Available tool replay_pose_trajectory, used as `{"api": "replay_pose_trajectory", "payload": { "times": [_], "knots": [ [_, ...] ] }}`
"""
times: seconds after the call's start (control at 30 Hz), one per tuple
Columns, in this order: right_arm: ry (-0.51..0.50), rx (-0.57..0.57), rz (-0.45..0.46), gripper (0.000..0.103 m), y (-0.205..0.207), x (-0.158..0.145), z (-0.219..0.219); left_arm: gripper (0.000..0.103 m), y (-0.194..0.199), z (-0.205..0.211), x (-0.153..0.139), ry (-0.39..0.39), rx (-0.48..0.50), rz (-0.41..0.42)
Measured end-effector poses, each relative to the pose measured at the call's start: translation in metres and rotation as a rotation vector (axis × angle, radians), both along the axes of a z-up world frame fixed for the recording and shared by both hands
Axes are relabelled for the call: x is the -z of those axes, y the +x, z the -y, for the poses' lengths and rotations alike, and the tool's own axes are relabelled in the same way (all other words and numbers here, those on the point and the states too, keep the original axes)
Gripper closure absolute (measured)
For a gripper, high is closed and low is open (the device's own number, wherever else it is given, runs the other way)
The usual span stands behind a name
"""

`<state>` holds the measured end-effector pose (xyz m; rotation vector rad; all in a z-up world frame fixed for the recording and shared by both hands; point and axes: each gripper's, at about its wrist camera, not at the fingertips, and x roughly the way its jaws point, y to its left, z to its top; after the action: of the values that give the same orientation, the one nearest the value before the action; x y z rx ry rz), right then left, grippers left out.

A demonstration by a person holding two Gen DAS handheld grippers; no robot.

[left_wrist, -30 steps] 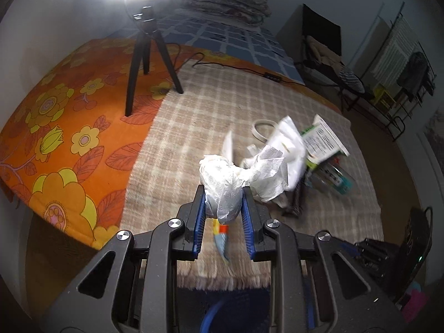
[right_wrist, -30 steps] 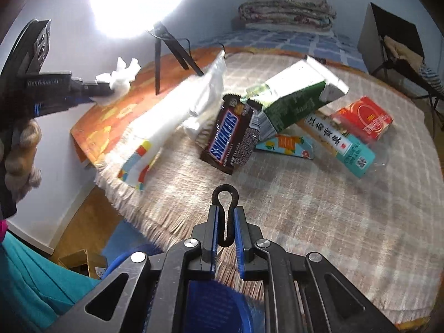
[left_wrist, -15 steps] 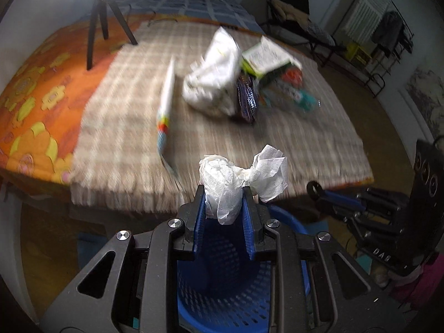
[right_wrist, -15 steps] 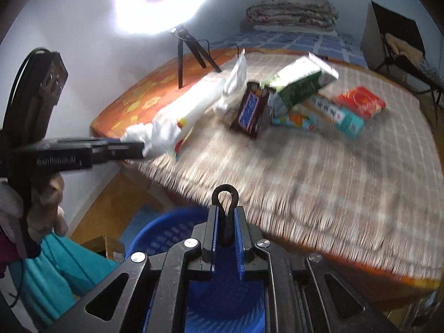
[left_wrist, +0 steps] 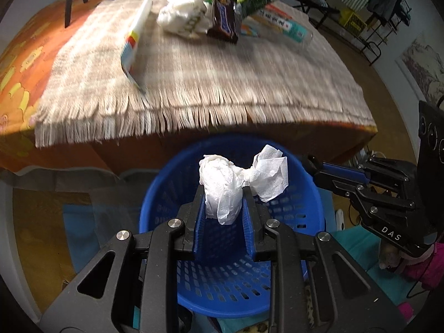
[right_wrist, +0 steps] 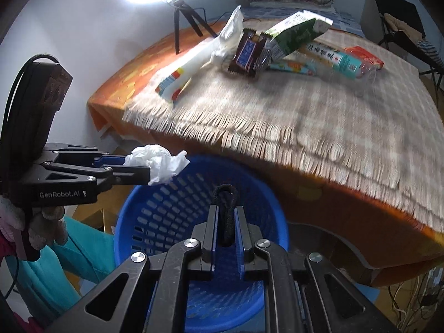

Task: Collect trash
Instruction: 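Carry the tissue down into the blue basket and open the left tool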

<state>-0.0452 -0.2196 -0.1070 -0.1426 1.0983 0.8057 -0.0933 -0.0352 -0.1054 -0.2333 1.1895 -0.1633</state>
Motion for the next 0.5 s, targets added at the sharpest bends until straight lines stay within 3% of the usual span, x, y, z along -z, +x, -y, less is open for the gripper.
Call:
{"api": "replay_pose_trajectory", "payload": {
  "times": [0.13,0.27,0.4,0.5],
  "knots": [
    [-0.008,-0.012,-0.024,0.088,-0.003,0.007,-0.003,0.08,-0.001,0.0,0.007,-0.006,0.013,-0.031],
    [-0.004,-0.015,-0.048,0.074,-0.006,0.012,-0.004,0.063,-0.001,0.002,0.012,-0.006,0.021,-0.05],
    [-0.004,-0.016,-0.058,0.07,-0.006,0.015,-0.005,0.063,-0.002,0.002,0.015,-0.002,0.02,-0.055],
    [-0.003,-0.01,-0.065,0.056,-0.005,0.015,-0.004,0.063,-0.002,0.0,0.016,-0.002,0.014,-0.061]
  ]
}}
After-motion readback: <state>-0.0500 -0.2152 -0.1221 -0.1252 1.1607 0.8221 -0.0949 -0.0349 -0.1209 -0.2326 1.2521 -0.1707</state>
